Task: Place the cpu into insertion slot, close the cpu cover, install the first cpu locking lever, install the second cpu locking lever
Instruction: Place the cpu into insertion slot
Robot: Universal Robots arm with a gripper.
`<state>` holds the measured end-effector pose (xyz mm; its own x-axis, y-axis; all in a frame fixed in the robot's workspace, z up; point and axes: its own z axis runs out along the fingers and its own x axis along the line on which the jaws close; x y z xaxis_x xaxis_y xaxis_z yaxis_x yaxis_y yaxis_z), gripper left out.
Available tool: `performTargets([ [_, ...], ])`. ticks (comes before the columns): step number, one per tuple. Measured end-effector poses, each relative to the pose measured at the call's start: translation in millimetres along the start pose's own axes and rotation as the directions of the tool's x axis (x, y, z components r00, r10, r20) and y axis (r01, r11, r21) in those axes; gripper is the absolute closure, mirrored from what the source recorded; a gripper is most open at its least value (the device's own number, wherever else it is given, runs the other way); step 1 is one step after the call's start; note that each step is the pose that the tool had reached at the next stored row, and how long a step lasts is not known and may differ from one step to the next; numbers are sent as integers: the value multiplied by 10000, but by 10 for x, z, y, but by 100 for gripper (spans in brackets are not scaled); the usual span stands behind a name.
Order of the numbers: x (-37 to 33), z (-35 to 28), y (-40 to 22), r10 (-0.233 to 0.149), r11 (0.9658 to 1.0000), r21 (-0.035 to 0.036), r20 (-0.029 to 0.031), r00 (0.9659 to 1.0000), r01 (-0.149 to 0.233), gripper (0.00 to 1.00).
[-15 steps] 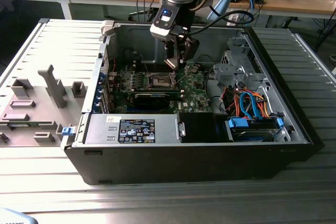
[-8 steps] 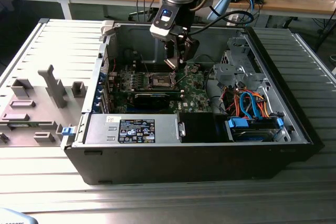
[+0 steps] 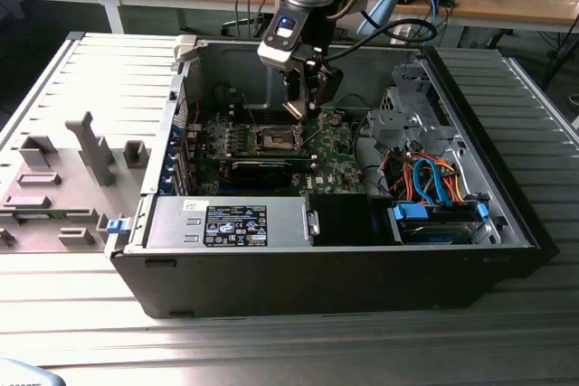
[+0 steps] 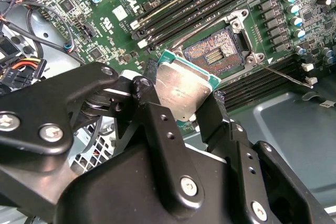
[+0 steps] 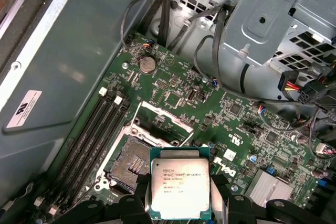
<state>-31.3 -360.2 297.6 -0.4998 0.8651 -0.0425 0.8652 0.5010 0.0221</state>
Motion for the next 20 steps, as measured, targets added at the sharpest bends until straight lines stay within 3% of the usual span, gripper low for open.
performTargets([
  [20, 1, 11, 0, 191, 9998, 7, 4, 9998, -191, 45],
])
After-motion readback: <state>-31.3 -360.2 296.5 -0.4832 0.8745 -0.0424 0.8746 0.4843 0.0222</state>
